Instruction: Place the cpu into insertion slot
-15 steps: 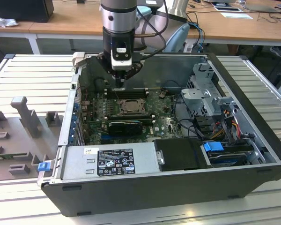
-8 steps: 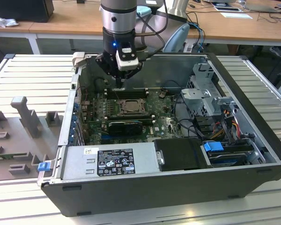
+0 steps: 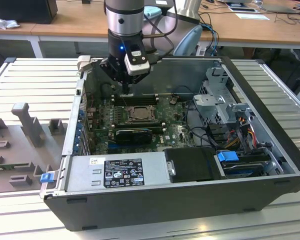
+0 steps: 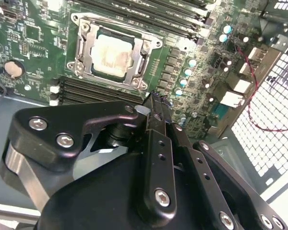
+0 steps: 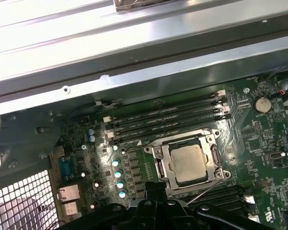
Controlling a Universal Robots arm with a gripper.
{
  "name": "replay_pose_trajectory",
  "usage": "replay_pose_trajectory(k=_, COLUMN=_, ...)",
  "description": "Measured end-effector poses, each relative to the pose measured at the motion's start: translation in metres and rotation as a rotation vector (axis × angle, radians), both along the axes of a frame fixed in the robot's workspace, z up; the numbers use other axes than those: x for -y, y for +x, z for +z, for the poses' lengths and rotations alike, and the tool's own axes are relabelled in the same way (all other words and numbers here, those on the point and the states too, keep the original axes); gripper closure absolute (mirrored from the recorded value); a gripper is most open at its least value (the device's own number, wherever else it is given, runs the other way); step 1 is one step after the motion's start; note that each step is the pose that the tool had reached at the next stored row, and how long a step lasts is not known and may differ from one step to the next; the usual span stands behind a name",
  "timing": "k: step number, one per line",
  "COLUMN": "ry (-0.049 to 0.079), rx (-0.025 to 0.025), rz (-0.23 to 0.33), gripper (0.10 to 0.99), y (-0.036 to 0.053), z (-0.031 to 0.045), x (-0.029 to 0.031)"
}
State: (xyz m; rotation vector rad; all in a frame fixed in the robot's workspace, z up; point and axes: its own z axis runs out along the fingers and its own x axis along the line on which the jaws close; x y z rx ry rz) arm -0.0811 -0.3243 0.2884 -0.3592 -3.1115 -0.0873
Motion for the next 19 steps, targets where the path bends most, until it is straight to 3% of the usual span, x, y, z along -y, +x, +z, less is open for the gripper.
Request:
replay_pose_trajectory(k=4, ry=0.0, rx=0.0085, rz=0.005, gripper=0.98, y=-0.0054, z=-0.0014, x=0.0)
replay_pose_trajectory(k=9, ry=0.0, rx=0.0095, rz=0.092, gripper=0.98, y=-0.0059, z=-0.004, x=0.0001)
replay_pose_trajectory(k=11, ry=0.001, rx=0.0113, rz=0.098, gripper=0.98, y=-0.0092, z=-0.0062, x=0.0001)
replay_pose_trajectory(k=12, ry=0.001, rx=0.016, rz=0.1, gripper=0.98, y=-0.0109, z=-0.0072, x=0.0001)
replay_pose_trajectory(k=15, ry=0.0, rx=0.0415, rz=0.114, gripper=0.98, y=-0.0113, z=-0.0083, x=0.0)
replay_pose_trajectory(k=16, ry=0.0, rx=0.0446, rz=0.127, gripper=0.98, y=-0.0112, z=-0.0087, x=0.0)
replay_pose_trajectory(k=19, ry=0.001, rx=0.045, rz=0.184, gripper=0.98, y=-0.0114, z=-0.0091, x=0.0)
